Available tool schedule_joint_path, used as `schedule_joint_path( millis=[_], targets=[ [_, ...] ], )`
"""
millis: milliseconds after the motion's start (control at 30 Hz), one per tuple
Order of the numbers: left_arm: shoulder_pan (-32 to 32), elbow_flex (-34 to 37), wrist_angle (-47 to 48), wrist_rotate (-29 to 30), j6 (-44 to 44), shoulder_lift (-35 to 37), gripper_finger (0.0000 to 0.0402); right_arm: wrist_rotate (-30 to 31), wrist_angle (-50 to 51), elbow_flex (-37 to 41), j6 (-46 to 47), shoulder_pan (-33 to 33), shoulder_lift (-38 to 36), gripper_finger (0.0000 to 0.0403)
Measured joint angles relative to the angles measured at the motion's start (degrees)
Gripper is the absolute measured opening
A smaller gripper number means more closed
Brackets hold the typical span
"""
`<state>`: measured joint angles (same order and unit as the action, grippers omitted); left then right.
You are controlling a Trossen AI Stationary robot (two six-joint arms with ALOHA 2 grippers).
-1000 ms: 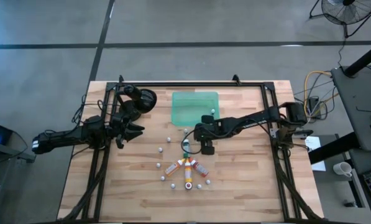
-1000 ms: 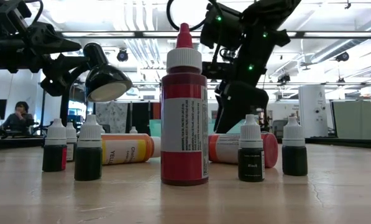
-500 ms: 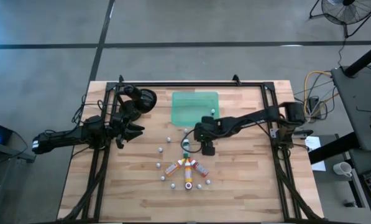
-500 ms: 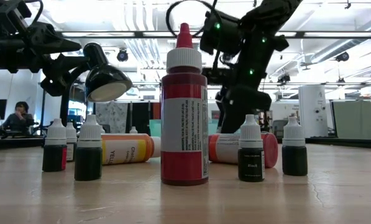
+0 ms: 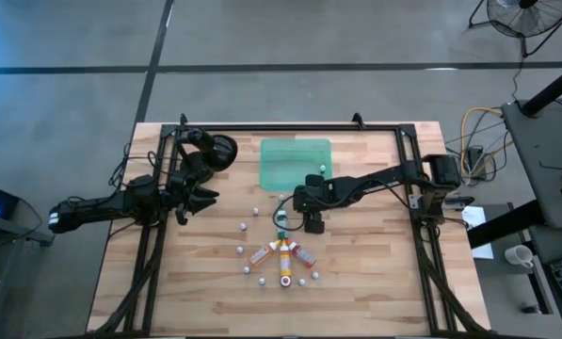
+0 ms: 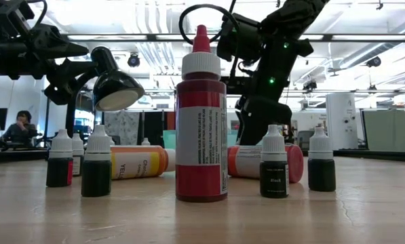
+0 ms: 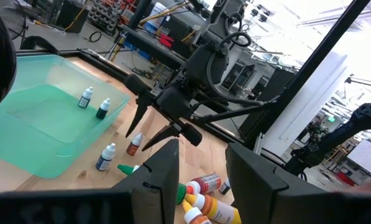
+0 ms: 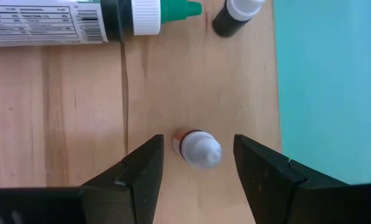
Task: Pick & Place food coloring
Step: Put the small red food coloring bottle into the bin
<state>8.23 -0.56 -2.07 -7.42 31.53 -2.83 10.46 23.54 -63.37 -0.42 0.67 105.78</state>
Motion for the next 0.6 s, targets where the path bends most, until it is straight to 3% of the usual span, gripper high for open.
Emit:
schedule_joint_path(
  millis=[600],
  targets=[
    [0.0,-0.02,0.0,0.0,-0.02,0.0,0.0106,-0.51,0.34,0.0,0.61,-0.04,-0.34,0.0069]
  ],
)
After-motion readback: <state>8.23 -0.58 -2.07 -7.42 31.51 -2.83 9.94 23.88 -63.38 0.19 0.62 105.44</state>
